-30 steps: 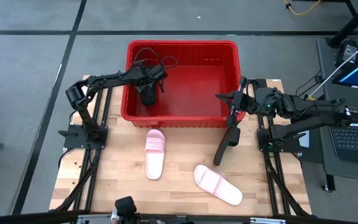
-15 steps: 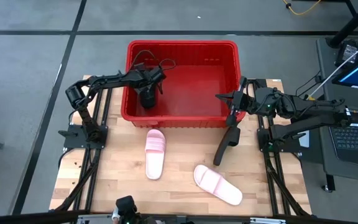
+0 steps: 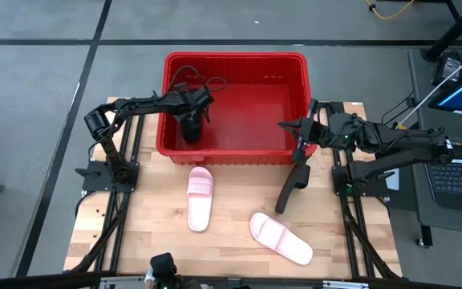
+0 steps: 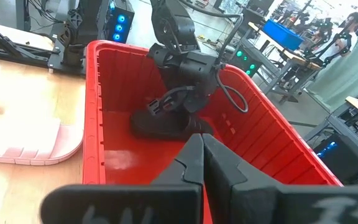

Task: Pick and place slides into bin
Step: Put the bottom black slipper into the red bin

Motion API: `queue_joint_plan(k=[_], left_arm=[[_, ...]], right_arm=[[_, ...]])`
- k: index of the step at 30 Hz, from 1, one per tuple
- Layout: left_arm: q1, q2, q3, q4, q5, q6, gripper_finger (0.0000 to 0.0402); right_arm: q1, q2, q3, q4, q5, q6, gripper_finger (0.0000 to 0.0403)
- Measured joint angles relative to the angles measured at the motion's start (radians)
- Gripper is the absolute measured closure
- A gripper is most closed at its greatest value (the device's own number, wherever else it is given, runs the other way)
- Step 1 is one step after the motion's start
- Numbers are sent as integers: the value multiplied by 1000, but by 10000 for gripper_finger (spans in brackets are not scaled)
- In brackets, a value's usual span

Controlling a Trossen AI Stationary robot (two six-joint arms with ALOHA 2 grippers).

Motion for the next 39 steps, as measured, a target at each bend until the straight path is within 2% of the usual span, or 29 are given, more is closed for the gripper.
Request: queue_joint_plan(k=[23, 35, 39], left_arm=[[0, 0, 0, -27, 46, -1, 271], [0, 0, 14, -89, 113, 0, 256], [0, 0, 30, -102, 97, 2, 256]], right_arm=[[0, 0, 0, -6, 0, 4, 397], [0, 1, 0, -6, 0, 39, 397], [0, 1, 0, -6, 0, 52, 397]])
